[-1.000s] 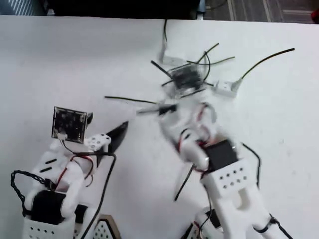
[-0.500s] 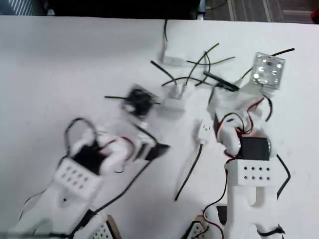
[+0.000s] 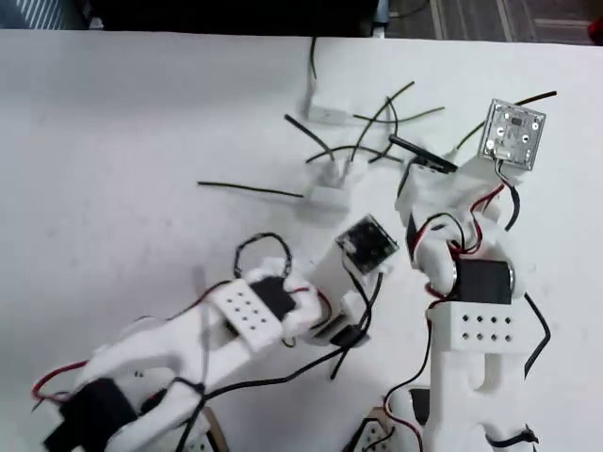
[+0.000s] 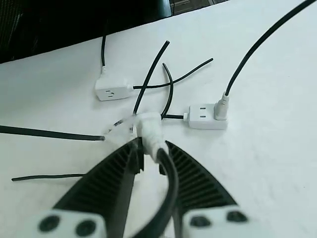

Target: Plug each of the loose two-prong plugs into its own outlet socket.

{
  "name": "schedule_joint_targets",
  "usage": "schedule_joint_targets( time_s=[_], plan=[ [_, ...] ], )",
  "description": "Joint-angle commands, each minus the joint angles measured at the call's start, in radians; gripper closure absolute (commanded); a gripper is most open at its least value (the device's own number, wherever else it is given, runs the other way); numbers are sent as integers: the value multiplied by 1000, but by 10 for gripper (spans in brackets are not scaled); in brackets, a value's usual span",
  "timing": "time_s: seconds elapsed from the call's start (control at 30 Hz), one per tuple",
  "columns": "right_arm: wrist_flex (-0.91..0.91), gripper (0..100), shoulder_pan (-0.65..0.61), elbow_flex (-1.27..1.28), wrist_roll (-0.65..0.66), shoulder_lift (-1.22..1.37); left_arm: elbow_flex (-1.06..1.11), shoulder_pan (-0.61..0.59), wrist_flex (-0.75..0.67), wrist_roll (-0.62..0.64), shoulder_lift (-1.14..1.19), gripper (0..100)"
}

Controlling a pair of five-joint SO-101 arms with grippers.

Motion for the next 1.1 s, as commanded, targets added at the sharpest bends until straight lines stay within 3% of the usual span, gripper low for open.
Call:
schedule_joint_targets(
  time_s=[0.0, 0.1, 0.23, 0.33, 0.87, 0.97, 1.07],
  plan=[
    [-21, 981, 12, -9, 0, -24, -51, 39, -78, -2, 85, 647],
    [-21, 981, 12, -9, 0, -24, -66, 47, -80, -9, 110, 707],
    [-19, 981, 12, -9, 0, -22, -69, 41, -75, -15, 110, 878],
    [-19, 981, 12, -9, 0, -21, -64, 41, -51, -107, 102, 984],
    [-35, 981, 12, 9, 3, -25, -137, 39, 209, -152, 101, 969],
    [-53, 981, 12, 18, 3, -25, -184, 39, 262, -144, 101, 871],
    [-58, 981, 12, 26, 3, -25, -190, 13, 230, -38, 110, 740]
  ],
)
